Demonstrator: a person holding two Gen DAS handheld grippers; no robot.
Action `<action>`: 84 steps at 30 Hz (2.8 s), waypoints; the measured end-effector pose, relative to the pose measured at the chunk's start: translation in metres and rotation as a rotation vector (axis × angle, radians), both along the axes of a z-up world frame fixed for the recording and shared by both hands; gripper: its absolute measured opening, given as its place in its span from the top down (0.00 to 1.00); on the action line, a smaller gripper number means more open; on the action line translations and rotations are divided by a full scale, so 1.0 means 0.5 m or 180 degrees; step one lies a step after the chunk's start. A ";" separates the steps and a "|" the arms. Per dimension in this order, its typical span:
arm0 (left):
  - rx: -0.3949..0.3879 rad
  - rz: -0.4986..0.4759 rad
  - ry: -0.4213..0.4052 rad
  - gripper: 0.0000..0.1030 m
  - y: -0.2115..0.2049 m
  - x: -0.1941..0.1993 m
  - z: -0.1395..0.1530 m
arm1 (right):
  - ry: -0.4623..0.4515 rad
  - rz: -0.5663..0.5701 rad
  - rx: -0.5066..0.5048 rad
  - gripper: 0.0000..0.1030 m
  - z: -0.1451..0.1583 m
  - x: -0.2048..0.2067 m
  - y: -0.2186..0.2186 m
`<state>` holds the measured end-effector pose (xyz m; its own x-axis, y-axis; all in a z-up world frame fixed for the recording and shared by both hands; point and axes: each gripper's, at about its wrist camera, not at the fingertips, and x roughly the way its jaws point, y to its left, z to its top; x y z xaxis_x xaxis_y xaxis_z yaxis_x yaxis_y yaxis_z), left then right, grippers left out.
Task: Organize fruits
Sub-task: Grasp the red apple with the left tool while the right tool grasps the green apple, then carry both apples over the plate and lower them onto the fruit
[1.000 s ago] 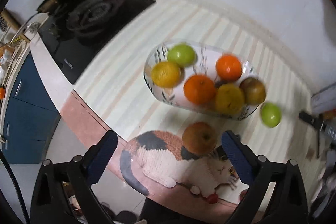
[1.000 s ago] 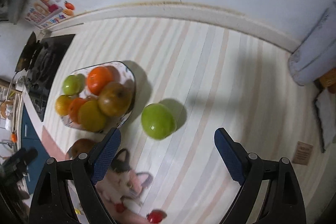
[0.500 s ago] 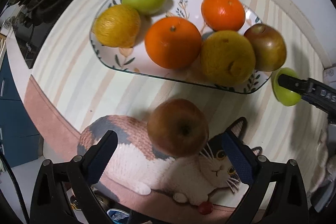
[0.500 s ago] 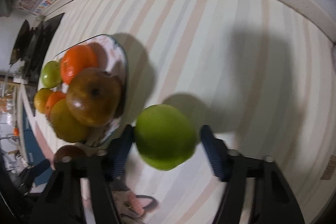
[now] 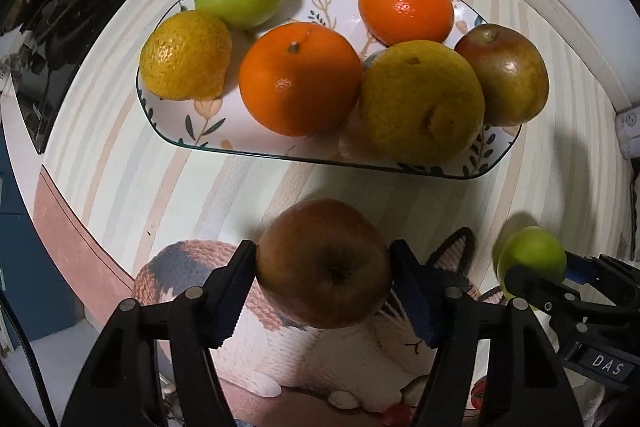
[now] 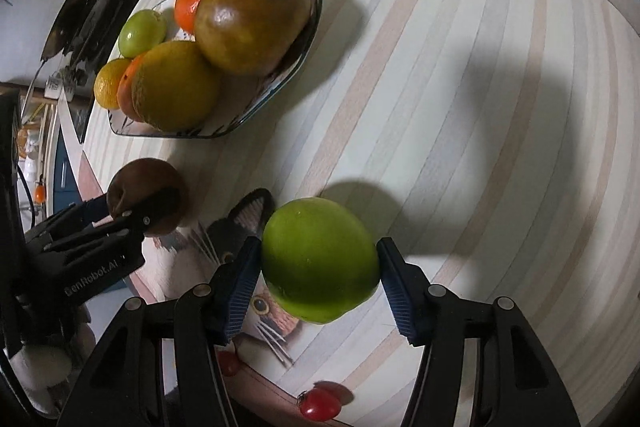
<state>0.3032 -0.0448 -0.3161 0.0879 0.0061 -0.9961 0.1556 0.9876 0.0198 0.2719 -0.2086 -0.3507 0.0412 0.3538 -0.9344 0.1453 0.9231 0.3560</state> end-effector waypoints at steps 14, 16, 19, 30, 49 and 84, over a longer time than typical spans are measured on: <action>-0.0493 0.0065 -0.0127 0.37 0.013 0.003 0.142 | -0.0268 -0.0281 0.0351 0.40 0.113 0.039 -0.020; -0.0594 0.0016 -0.0257 0.37 0.007 0.025 0.199 | -0.0404 -0.0298 0.0389 0.40 0.156 0.067 -0.031; -0.0646 -0.0041 -0.0404 0.37 0.003 0.081 0.255 | -0.0629 -0.0303 0.0306 0.40 0.208 0.137 -0.042; -0.0112 -0.0144 -0.0128 0.37 0.006 0.314 0.148 | -0.0433 -0.0225 -0.0096 0.40 0.139 0.349 -0.041; -0.0001 0.0027 0.0023 0.11 0.021 0.319 0.106 | -0.0077 -0.0228 0.0141 0.19 0.044 0.366 -0.056; 0.0156 0.0460 -0.0628 0.11 0.055 0.345 0.170 | -0.0654 0.0130 0.0202 0.44 -0.009 0.597 0.039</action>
